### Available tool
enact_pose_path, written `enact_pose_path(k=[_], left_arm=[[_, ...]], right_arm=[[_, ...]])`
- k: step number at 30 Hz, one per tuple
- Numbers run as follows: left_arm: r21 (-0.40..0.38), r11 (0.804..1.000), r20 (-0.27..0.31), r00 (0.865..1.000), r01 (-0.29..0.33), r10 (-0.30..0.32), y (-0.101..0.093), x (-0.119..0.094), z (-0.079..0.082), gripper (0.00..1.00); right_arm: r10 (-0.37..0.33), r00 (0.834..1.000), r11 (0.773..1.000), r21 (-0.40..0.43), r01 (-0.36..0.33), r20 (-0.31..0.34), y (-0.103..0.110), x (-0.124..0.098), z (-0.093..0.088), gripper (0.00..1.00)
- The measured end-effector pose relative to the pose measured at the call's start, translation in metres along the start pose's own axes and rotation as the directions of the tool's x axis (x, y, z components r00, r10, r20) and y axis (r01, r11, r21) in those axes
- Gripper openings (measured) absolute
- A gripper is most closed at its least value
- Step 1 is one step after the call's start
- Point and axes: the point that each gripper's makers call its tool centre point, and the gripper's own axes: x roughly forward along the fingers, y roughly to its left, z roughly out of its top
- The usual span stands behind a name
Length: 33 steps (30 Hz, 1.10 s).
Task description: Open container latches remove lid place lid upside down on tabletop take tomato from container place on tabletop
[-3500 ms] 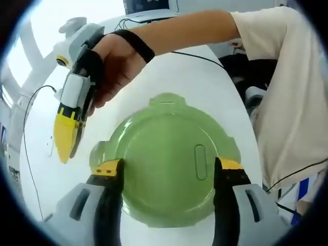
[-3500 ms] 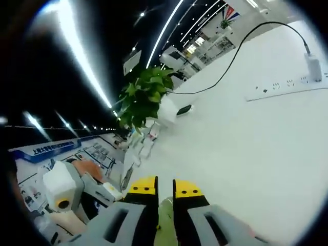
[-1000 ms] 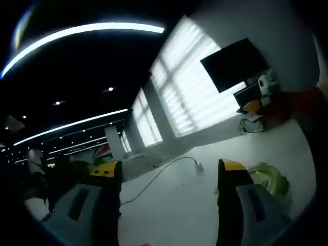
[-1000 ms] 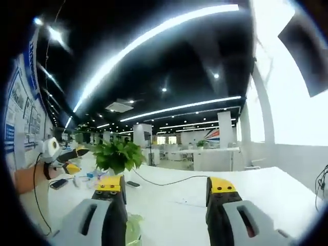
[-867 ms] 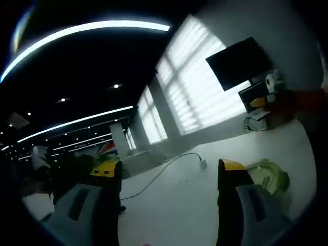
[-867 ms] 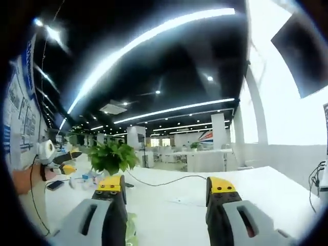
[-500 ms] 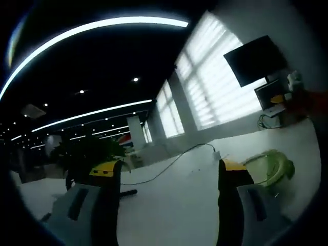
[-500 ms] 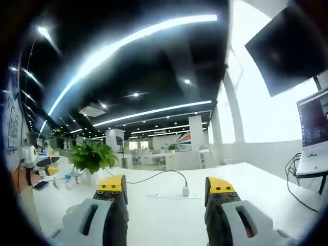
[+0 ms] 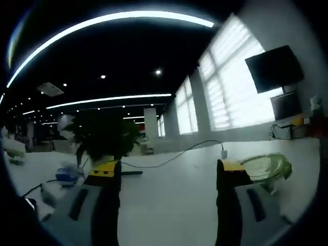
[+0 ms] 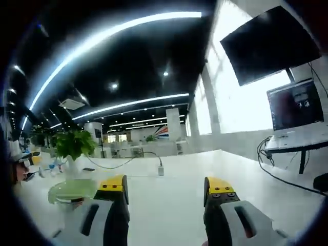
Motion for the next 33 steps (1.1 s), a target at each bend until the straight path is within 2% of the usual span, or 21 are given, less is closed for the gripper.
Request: enact_pose_path(k=[2,7,9,12,19,21,23,29,33], left_arm=[[-0.014,1.000,-0.006,1.000,-0.018,0.018,0.007,-0.002,-0.004,0.69],[-0.025,0.999,-0.017,0.999,-0.031,0.030,0.011,-0.006,-0.008,0.69],[-0.049,0.999,-0.006,1.000,-0.005,0.005,0.007,-0.006,-0.007,0.68],[-0.065,0.998,0.012,1.000,-0.006,0.007,0.006,-0.007,-0.002,0.69],[-0.043,0.999,-0.010,1.000,-0.018,0.018,0.007,-0.007,-0.006,0.68],[-0.059,0.998,-0.021,1.000,-0.021,0.020,0.008,-0.007,-0.008,0.69],[-0.091,0.996,-0.009,1.000,-0.014,0.013,0.008,-0.008,-0.006,0.69],[-0.080,0.997,-0.009,1.000,-0.014,0.013,0.008,-0.009,-0.006,0.69],[-0.088,0.996,-0.006,1.000,-0.003,0.003,0.006,-0.010,-0.006,0.69]], right_arm=[[-0.015,1.000,1.000,0.015,0.016,-0.010,-0.005,-0.003,-0.005,0.54],[-0.029,0.999,0.999,0.042,0.030,-0.024,-0.009,-0.008,-0.014,0.54],[-0.019,1.000,0.996,0.082,0.021,-0.021,-0.007,-0.009,-0.015,0.54],[-0.023,1.000,0.997,0.075,0.024,-0.020,-0.006,-0.010,-0.015,0.54],[-0.036,0.999,0.996,0.087,0.037,-0.013,-0.011,-0.011,-0.013,0.54],[-0.028,1.000,0.992,0.120,0.030,-0.013,-0.011,-0.010,-0.012,0.54],[-0.021,1.000,0.990,0.142,0.021,-0.006,-0.009,-0.010,-0.011,0.54],[-0.020,1.000,0.984,0.175,0.021,-0.010,-0.006,-0.008,-0.008,0.54],[-0.008,1.000,0.980,0.201,0.006,0.006,0.000,-0.003,0.002,0.53]])
